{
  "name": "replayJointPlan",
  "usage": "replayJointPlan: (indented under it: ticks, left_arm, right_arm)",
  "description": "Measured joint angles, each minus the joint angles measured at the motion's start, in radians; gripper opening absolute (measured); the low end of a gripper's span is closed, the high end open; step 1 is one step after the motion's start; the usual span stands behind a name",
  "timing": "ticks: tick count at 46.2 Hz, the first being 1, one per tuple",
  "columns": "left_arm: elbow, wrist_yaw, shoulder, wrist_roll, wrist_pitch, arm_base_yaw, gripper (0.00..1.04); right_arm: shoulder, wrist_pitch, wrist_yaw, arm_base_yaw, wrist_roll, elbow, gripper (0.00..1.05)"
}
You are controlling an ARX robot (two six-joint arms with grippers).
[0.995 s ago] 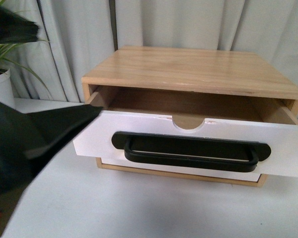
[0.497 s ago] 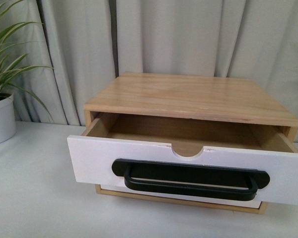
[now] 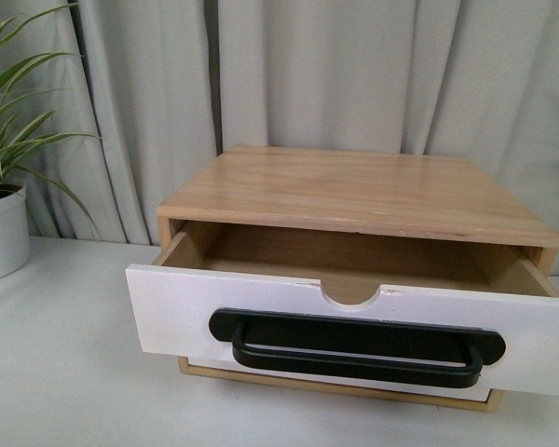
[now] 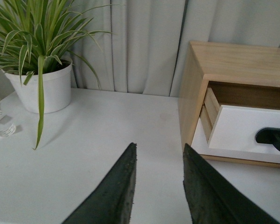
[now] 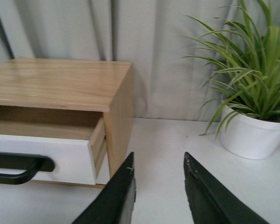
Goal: Pull drawer
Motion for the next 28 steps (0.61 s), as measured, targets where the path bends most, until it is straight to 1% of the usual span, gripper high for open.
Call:
replayJointPlan:
  ticks: [1, 2, 3, 4, 6, 9, 28]
  left_arm:
    - [-0.001, 0.058, -0.007, 0.001, -0.005, 0.035, 0.28]
    - [-0.003, 0.1, -0.013, 0.002, -0.007, 0.078, 0.22]
    - [-0.006, 0.125, -0.016, 0.003, -0.007, 0.112, 0.17]
    - [-0.008, 0.125, -0.018, 0.003, -0.008, 0.135, 0.12]
    - [-0.019, 0.128, -0.035, 0.002, -0.006, 0.15, 0.04]
    - [-0.045, 0.14, -0.057, 0.004, -0.007, 0.152, 0.04]
    - [-0.045, 0.14, -0.06, 0.004, -0.008, 0.154, 0.04]
  right_arm:
    - [-0.007, -0.001, 0.061, 0.04, 0.003, -0.006, 0.26]
    - [-0.013, -0.001, 0.101, 0.079, 0.005, -0.013, 0.21]
    - [-0.019, -0.001, 0.115, 0.108, 0.007, -0.019, 0.15]
    - [-0.023, -0.001, 0.111, 0.124, 0.008, -0.026, 0.1]
    - [-0.031, 0.0, 0.114, 0.136, 0.006, -0.037, 0.01]
    - [-0.04, 0.001, 0.124, 0.137, 0.01, -0.05, 0.01]
    - [-0.107, 0.013, 0.123, 0.138, 0.012, -0.124, 0.01]
